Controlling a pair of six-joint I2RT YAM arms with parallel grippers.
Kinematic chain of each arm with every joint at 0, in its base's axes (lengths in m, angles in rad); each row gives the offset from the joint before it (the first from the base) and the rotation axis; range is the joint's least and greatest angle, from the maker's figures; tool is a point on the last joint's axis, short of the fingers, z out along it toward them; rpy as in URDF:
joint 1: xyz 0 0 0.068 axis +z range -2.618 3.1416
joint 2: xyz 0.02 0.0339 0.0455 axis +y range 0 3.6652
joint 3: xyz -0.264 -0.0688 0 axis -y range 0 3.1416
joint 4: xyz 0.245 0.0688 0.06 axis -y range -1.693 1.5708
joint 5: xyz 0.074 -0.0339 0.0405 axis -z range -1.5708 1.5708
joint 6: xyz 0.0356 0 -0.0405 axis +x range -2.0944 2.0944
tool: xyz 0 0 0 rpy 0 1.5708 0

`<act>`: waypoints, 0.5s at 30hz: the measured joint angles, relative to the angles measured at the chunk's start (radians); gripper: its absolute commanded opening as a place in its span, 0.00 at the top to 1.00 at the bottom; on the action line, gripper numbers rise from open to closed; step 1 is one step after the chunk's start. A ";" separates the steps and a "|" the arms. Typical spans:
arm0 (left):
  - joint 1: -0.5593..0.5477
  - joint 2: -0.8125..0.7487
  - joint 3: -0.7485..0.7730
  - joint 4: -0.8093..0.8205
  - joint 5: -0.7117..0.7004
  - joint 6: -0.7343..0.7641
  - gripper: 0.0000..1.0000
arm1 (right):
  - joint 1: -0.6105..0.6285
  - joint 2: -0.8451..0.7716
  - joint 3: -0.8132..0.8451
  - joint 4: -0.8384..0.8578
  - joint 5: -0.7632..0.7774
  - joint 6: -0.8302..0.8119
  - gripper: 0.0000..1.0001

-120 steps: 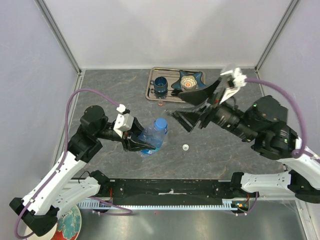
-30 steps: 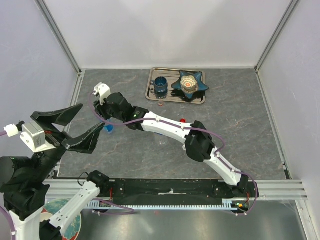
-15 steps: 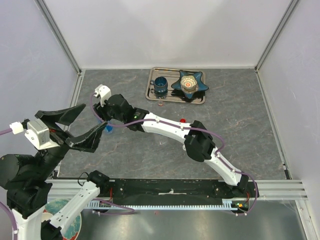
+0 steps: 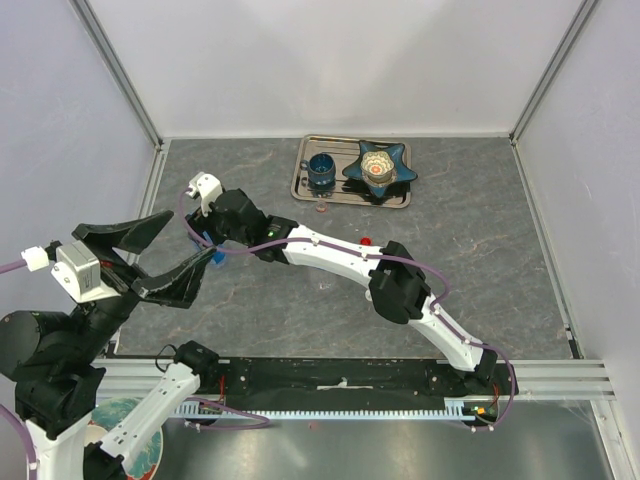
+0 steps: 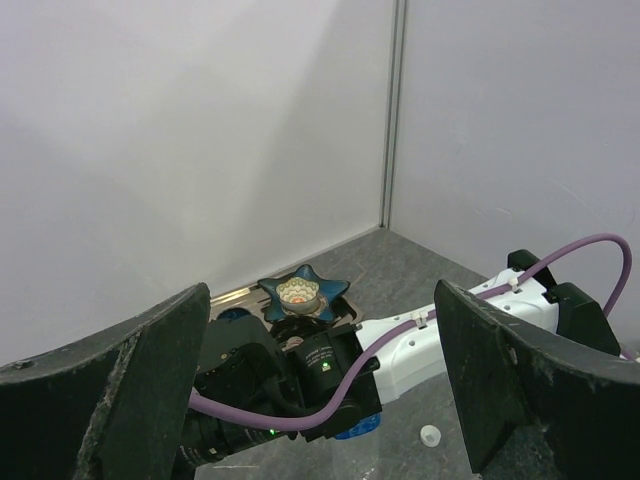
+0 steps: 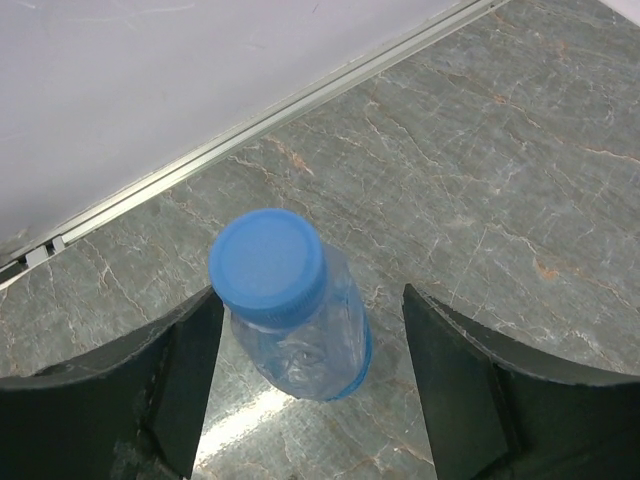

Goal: Screw on the bottle caps
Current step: Place the plastic bottle at the center of the board.

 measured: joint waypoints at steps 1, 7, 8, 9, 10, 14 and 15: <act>0.000 0.000 -0.001 0.000 0.000 0.000 0.01 | 0.000 0.000 0.001 -0.004 -0.002 -0.002 0.20; 0.002 0.000 -0.005 0.000 0.000 -0.005 0.02 | 0.000 0.000 0.014 -0.020 -0.011 -0.008 0.15; 0.003 0.000 -0.005 0.001 0.000 -0.006 0.02 | 0.000 0.000 0.015 -0.021 -0.014 -0.010 0.14; 0.005 -0.001 -0.006 0.001 0.001 -0.007 0.02 | 0.000 0.000 0.016 -0.022 -0.016 -0.010 0.14; 0.005 -0.001 -0.008 0.001 0.001 -0.007 0.02 | 0.000 0.000 0.017 -0.023 -0.018 -0.010 0.13; 0.007 -0.002 -0.011 0.002 0.001 -0.008 0.02 | 0.000 -0.001 0.023 -0.031 -0.028 -0.011 0.11; 0.007 -0.002 -0.011 0.002 0.001 -0.008 0.02 | 0.000 -0.002 0.023 -0.032 -0.031 -0.013 0.11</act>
